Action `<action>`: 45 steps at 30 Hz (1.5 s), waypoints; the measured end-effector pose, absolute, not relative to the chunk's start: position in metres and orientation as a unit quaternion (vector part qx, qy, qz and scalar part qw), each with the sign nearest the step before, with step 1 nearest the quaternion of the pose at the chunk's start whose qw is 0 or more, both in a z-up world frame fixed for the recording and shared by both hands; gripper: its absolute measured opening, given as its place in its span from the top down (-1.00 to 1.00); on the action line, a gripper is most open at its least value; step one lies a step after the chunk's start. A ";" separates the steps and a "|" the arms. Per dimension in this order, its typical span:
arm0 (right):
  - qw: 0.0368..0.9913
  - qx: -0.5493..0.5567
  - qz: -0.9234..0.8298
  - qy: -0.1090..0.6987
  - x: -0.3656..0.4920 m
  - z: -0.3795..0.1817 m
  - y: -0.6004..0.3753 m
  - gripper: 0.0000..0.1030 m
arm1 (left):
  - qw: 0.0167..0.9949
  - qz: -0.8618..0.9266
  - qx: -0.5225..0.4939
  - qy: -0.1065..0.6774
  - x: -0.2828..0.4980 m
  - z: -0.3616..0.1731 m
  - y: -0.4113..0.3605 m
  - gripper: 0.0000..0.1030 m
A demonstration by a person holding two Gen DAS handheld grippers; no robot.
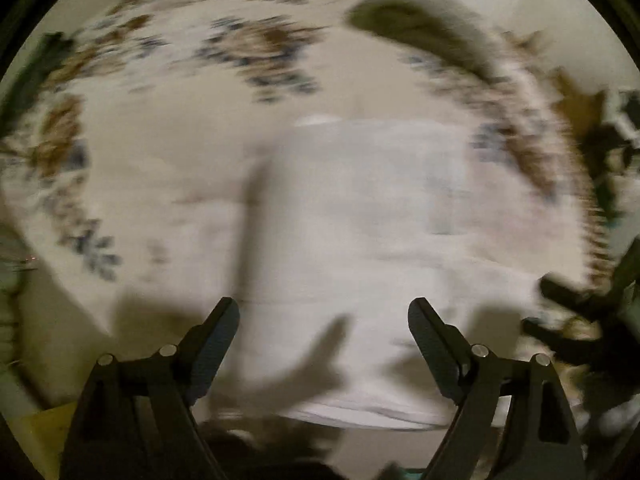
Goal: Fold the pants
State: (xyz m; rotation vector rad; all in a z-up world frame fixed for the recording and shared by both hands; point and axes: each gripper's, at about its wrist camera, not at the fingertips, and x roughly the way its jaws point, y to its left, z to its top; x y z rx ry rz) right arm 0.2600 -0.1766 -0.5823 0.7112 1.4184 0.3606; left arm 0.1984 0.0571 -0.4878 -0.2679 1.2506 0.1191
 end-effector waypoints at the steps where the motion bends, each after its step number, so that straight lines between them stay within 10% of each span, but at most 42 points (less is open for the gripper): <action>1: 0.674 0.331 0.168 0.638 0.269 -0.596 -0.165 -0.99 | 0.798 0.071 -0.113 0.588 0.200 -0.494 0.066 -0.67; 6: 0.651 0.353 0.142 0.656 0.291 -0.635 -0.133 -0.57 | 0.796 0.105 -0.082 0.590 0.207 -0.504 0.084 -0.67; 8: 0.672 0.350 0.121 0.642 0.287 -0.633 -0.128 0.37 | 0.798 0.112 -0.078 0.587 0.212 -0.505 0.086 -0.67; 14: 0.729 0.321 0.106 0.595 0.265 -0.589 -0.129 0.51 | 0.805 0.119 -0.075 0.577 0.214 -0.494 0.091 -0.67; 24: 0.775 0.316 0.007 0.548 0.174 -0.505 -0.260 0.54 | 0.807 0.068 -0.136 0.570 0.211 -0.475 0.075 -0.67; 33: 0.724 0.310 -0.051 0.614 0.127 -0.565 -0.342 0.46 | 0.771 -0.024 -0.174 0.612 0.228 -0.512 0.028 -0.67; 36: 0.710 0.291 -0.056 0.639 0.130 -0.578 -0.348 0.15 | 0.762 -0.039 -0.171 0.624 0.238 -0.523 0.016 -0.67; 39: 0.711 0.337 -0.038 0.616 0.133 -0.580 -0.361 -0.72 | 0.763 -0.060 -0.159 0.624 0.251 -0.529 0.002 -0.67; 45: 0.679 0.377 0.000 0.630 0.166 -0.620 -0.359 -0.74 | 0.748 -0.064 -0.132 0.647 0.269 -0.563 -0.007 -0.79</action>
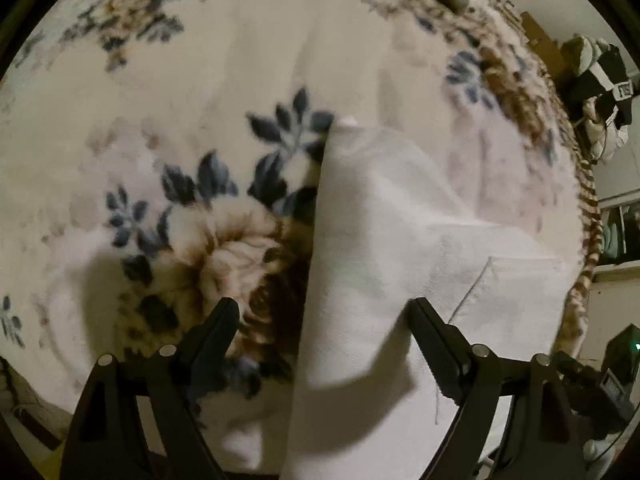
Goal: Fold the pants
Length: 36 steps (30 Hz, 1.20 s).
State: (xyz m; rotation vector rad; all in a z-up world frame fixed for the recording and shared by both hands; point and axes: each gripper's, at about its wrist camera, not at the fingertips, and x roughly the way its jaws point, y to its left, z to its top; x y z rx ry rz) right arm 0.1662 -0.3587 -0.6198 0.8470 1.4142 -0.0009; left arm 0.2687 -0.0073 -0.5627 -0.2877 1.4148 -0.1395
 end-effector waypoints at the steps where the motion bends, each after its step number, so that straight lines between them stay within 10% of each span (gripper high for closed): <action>1: 0.669 0.384 0.006 0.636 0.173 -0.627 -0.352 -0.73 | 0.747 -0.063 -0.138 0.648 0.269 -0.567 -0.005 -0.89; 4: 0.686 0.339 0.025 0.643 0.180 -0.627 -0.343 -0.43 | 0.746 -0.073 -0.145 0.645 0.268 -0.572 0.004 -1.00; 36: 0.599 0.549 0.084 0.577 0.085 -0.673 -0.331 -0.56 | 0.695 -0.171 -0.216 0.664 0.232 -0.586 -0.004 -1.00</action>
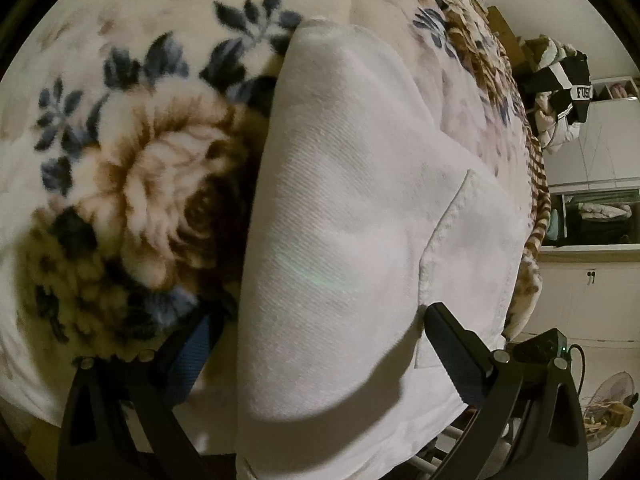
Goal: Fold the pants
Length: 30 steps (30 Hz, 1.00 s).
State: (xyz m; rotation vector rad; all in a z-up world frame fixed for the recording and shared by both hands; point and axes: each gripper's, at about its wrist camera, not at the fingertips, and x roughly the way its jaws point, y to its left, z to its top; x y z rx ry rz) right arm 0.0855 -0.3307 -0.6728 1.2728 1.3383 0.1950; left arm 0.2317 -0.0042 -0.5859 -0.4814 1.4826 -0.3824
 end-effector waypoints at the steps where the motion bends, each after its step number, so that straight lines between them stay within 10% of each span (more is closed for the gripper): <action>1: 0.603 0.552 0.085 0.570 0.087 -0.674 -0.329 -0.59 | 0.695 -0.171 -0.216 0.664 0.232 -0.586 -0.005 -1.00; 18: 0.635 0.550 0.155 0.519 0.128 -0.665 -0.302 -0.74 | 0.689 -0.176 -0.239 0.661 0.243 -0.593 -0.005 -1.00; 24: 0.651 0.522 0.131 0.535 0.117 -0.670 -0.301 0.05 | 0.700 -0.187 -0.256 0.640 0.241 -0.589 -0.002 -0.97; 27: 0.659 0.515 0.126 0.534 0.112 -0.663 -0.302 0.25 | 0.721 -0.209 -0.272 0.602 0.235 -0.578 -0.002 -0.70; 30: 0.676 0.493 0.120 0.534 0.112 -0.648 -0.297 0.36 | 0.727 -0.198 -0.264 0.602 0.231 -0.576 0.001 0.04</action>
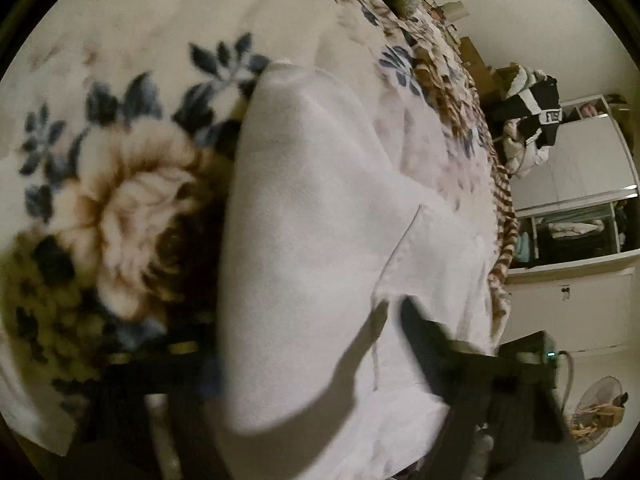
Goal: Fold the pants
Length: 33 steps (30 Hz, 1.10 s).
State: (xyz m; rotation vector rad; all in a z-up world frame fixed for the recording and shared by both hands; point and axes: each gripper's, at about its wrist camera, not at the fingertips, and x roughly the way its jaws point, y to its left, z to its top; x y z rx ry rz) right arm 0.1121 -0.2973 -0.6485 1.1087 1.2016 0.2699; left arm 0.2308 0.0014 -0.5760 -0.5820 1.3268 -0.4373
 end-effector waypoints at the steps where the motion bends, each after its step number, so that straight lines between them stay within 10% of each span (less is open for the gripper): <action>1: 0.682 0.488 0.119 0.532 0.111 -0.641 -0.301 0.39 | 0.728 -0.199 -0.270 0.598 0.229 -0.574 0.006 0.35; 18: 0.713 0.457 0.166 0.505 0.119 -0.485 -0.314 0.44 | 0.751 -0.215 -0.285 0.555 0.225 -0.437 0.005 0.56; 33: 0.770 0.439 0.191 0.421 0.362 -0.360 -0.287 0.44 | 0.798 -0.237 -0.282 0.477 0.459 -0.332 0.030 0.57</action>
